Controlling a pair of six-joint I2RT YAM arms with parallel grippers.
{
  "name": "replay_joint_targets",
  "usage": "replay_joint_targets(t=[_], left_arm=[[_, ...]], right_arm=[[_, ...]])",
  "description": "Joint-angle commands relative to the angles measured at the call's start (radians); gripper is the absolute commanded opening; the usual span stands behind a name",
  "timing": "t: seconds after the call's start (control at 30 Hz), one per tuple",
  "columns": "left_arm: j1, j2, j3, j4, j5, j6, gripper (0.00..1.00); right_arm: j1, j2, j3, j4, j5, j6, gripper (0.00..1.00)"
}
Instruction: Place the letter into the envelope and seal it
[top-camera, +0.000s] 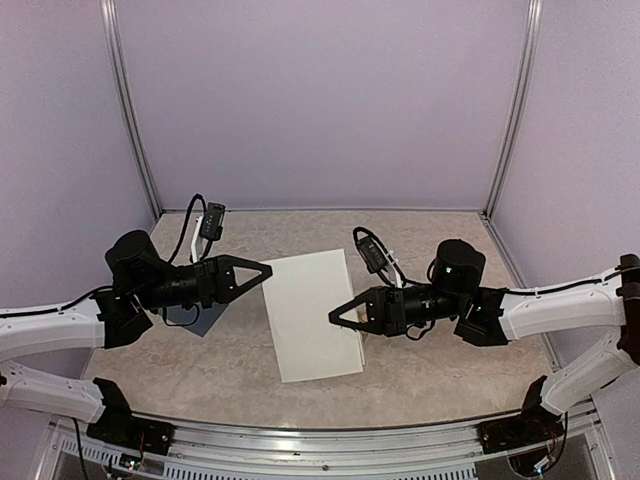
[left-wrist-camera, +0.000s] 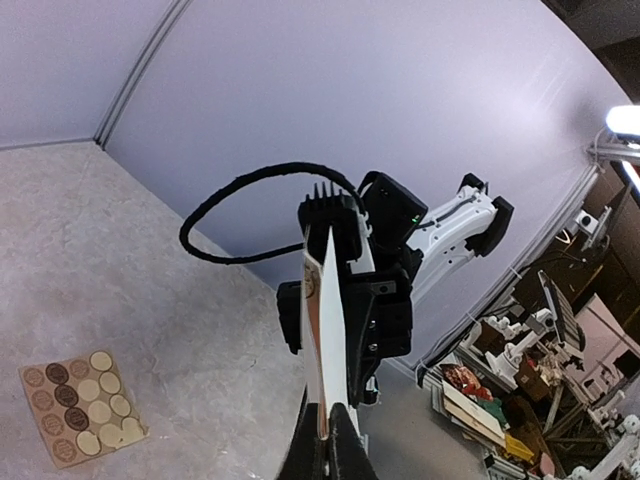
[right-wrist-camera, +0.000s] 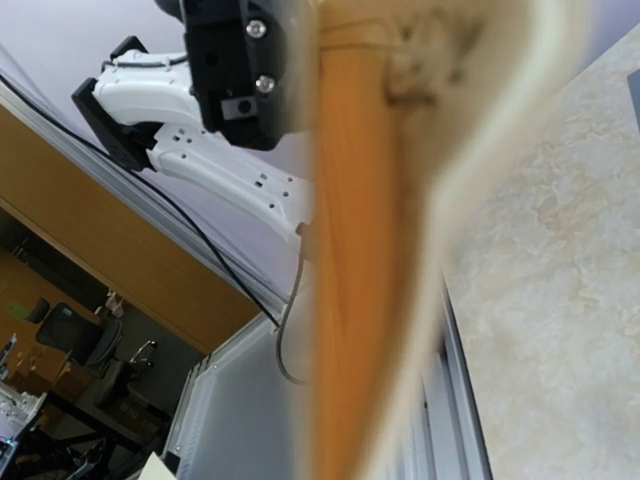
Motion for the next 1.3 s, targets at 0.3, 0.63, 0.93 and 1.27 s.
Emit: replay_joint_targets(t=[0.3,0.63,0.93,1.27], left_arm=[[-0.004,0.014,0.013,-0.004,0.068,-0.006,0.8],[-0.136,0.061,-0.017,-0.02,0.016,0.008,0.41],[-0.137,0.051,0.032,-0.194,0.09,0.125,0.0],[-0.172,0.102,0.195,-0.545,0.176,0.335,0.0]], right_arm=[[0.002,-0.033,0.022,0.01,0.054,-0.021,0.0],[0.003,-0.038,0.006,0.112,0.13,0.011,0.0],[-0.068,-0.103,0.059,-0.16,0.096,-0.135,0.71],[-0.107,-0.06,0.31,-0.682,-0.069,-0.459,1.0]])
